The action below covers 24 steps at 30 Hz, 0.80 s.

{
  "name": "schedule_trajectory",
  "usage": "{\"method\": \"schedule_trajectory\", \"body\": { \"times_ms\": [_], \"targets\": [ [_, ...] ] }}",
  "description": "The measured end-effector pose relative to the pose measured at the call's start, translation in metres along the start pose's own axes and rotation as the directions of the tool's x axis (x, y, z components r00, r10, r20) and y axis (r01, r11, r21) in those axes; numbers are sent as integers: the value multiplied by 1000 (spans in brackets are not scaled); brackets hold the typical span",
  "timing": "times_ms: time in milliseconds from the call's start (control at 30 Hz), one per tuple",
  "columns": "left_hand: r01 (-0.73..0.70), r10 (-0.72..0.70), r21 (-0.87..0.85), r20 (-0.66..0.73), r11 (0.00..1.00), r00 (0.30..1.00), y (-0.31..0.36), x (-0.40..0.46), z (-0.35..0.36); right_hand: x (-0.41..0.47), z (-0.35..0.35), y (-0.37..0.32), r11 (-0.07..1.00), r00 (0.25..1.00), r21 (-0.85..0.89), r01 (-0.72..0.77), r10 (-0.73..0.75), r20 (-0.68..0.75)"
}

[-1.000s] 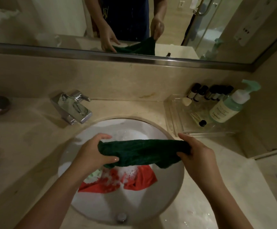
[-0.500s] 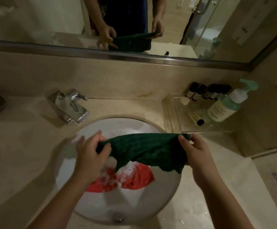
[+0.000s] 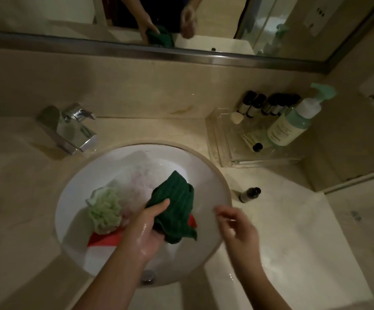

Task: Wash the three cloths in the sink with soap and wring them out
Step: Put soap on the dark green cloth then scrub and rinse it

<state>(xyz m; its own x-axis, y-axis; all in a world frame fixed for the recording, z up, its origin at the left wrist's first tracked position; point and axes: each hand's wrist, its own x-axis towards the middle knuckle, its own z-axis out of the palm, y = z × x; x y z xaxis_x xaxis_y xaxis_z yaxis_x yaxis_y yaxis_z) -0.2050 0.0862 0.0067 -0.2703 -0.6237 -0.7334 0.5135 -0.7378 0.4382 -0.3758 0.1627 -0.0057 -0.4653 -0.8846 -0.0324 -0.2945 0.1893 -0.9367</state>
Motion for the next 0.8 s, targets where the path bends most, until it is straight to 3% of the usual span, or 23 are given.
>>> {"method": "schedule_trajectory", "body": {
  "times_ms": [67,100,167,233,267,333,400,467,533,633,700,800],
  "targets": [
    [7,-7,-11,24,1000,1000,-5,1,1,19,-21,22,987,952,-59,-151,130,-276],
    [-23,22,24,32,999,999,-7,0,4,29,-31,33,969,929,-120,-215,164,-333],
    [-178,187,310,2,934,982,-16,-1,10,50,-47,51,933,916,-174,-314,250,-314],
    [-326,404,639,26,697,914,-21,-2,18,65,-54,63,920,933,-222,-325,272,-236],
    [-373,459,710,79,597,885,-24,-1,20,71,-55,66,917,944,-251,-309,265,-196],
    [-412,484,739,134,533,865,-29,4,22,81,-55,69,920,963,-288,-267,240,-126],
    [-369,434,668,77,646,898,-28,7,23,85,-54,70,926,979,-320,-202,195,-57],
    [-267,301,440,-6,857,954,-25,11,23,89,-53,73,934,986,-318,-161,168,-5],
    [-148,156,168,-31,975,987,-23,12,23,89,-52,69,954,989,-266,-139,149,18],
    [-43,41,-82,-17,996,999,-16,11,23,85,-52,39,941,986,-323,101,-51,159],
    [-11,16,-194,24,981,1000,-13,6,25,81,-54,11,885,933,-347,311,-216,287],
    [3,20,-169,134,986,991,-6,-6,27,75,-53,-36,816,836,-297,497,-357,417]
  ]
}}
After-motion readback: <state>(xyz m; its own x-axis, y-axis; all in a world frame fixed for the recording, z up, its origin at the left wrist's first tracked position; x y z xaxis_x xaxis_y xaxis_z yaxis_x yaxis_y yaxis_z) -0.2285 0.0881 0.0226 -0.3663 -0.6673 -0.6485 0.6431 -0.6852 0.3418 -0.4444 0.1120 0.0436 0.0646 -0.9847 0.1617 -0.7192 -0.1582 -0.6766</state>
